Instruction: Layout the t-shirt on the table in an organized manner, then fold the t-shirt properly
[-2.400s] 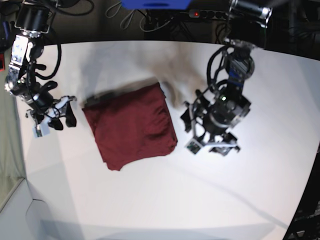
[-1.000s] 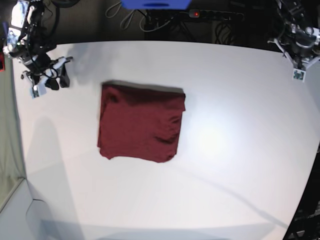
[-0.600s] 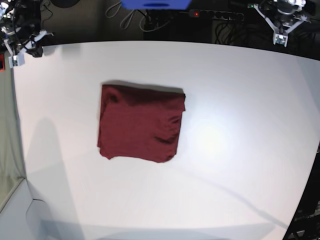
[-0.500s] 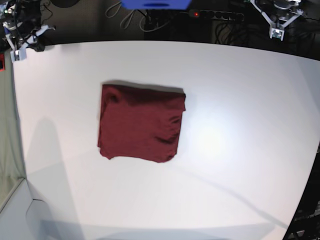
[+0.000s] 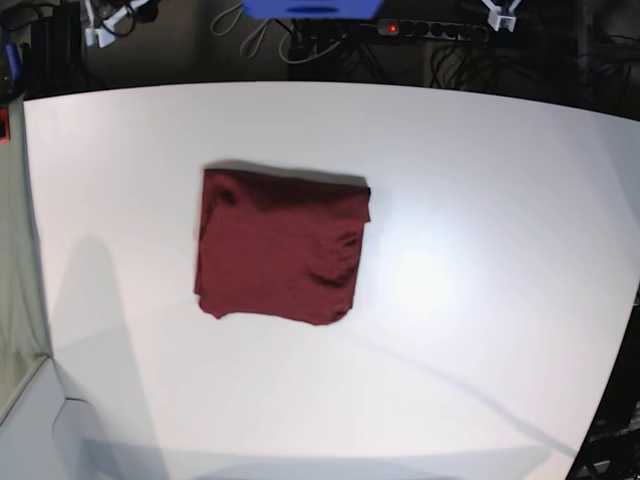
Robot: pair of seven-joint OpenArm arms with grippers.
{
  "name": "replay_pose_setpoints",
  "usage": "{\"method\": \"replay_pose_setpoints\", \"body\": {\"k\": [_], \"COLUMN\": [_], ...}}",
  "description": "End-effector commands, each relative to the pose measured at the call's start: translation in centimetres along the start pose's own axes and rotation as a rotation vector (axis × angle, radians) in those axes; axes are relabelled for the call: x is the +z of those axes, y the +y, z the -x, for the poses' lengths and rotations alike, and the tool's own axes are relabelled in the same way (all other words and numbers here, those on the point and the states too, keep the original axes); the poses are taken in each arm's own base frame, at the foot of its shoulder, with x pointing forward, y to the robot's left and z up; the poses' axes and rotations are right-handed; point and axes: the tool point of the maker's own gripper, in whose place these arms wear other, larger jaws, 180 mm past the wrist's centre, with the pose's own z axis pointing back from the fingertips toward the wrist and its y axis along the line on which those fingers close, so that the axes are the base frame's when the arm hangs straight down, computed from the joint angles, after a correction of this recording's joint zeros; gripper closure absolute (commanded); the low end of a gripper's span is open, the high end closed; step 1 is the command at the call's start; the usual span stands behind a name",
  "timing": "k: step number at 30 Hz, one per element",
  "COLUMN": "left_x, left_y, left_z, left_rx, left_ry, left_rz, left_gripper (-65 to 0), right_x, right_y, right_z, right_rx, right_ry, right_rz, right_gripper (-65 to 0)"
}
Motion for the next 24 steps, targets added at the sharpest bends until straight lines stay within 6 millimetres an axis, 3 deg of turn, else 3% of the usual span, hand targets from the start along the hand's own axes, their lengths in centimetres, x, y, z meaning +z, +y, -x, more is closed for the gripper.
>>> {"method": "replay_pose_setpoints", "body": {"k": [1,6,10,13,14,18,21,24], "left_x": [-0.1,-1.7,-3.1,-4.0,-4.4,-5.9,-6.3,-6.4], "left_y": [0.2,-2.4,-5.4,-8.3,-8.5,-6.2,-5.3,-5.7], "left_z": [0.9,0.4,0.9,1.9,1.8,1.3,0.3,-0.1], "left_rx": [0.048,0.199,0.146,0.146,0.133,0.086,0.069,0.069], "left_ry": [-0.017,-0.176,-0.077,-0.013,-0.005,-0.002,-0.009,-0.014], "left_rz": [0.019,0.092,0.161,0.209,0.186,-0.069,-0.170,-0.170], "left_gripper": [-0.2,-0.2,-0.2,-0.2,-0.2,-0.2,-0.2,-0.2], "right_x": [-0.2,-3.4,-5.3,-6.2,-6.3,-5.8,-5.9,-5.8], "right_y": [0.1,1.9,2.7,2.4,2.2,-0.2,0.2,-0.4], "right_z": [0.7,4.5,6.1,7.4,7.7,8.0,8.0,7.6], "right_rx": [-0.004,-0.140,-0.256,-0.188,-0.133,0.139,0.284,0.315], "right_ry": [-0.014,-0.038,-0.066,-0.067,-0.068,-0.032,-0.008,-0.008], "right_rz": [-0.013,-0.049,-0.010,0.121,0.177,0.407,0.441,0.441], "right_gripper": [0.0,0.0,0.0,0.0,0.0,0.0,0.0,0.0]}}
